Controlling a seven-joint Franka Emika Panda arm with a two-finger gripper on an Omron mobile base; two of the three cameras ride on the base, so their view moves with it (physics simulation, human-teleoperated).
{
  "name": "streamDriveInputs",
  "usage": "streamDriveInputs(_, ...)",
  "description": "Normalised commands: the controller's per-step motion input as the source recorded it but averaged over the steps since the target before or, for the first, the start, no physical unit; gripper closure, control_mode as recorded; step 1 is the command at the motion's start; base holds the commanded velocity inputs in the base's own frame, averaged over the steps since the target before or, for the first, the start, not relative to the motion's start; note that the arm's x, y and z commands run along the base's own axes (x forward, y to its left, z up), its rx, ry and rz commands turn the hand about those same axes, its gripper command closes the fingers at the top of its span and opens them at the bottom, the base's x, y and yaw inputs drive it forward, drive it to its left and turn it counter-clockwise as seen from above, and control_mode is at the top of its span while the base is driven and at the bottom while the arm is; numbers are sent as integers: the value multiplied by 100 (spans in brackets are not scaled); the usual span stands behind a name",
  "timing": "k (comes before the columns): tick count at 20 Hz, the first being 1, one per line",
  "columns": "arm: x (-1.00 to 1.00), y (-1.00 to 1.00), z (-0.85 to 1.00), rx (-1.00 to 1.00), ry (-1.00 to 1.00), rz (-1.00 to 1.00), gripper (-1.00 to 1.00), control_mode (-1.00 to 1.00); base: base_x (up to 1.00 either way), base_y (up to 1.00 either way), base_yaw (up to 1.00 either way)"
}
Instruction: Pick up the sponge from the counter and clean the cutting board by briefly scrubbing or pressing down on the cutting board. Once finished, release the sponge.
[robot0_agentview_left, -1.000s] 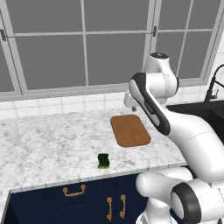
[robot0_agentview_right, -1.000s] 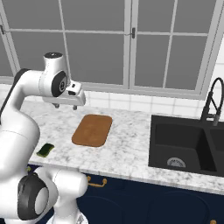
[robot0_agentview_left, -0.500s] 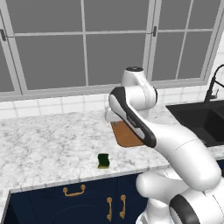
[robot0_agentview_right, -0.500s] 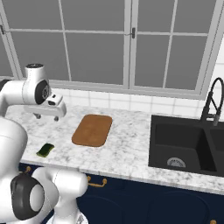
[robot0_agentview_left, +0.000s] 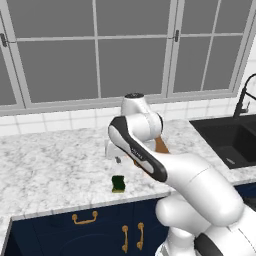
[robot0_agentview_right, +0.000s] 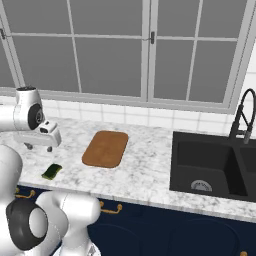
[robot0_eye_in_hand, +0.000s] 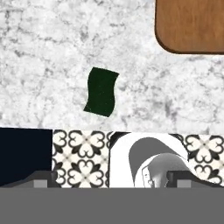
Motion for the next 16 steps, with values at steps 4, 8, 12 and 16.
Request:
streamDriveInputs(4,-8,2,-54,0,0,0,-100,-100,0,0,0)
streamDriveInputs(8,0,1,-75,3,0,0,-100,-100,0,0,0)
streamDriveInputs(12,4,23,-55,4,1,0,-100,-100,0,0,0)
streamDriveInputs(16,21,12,-23,0,2,0,-100,-100,0,0,0)
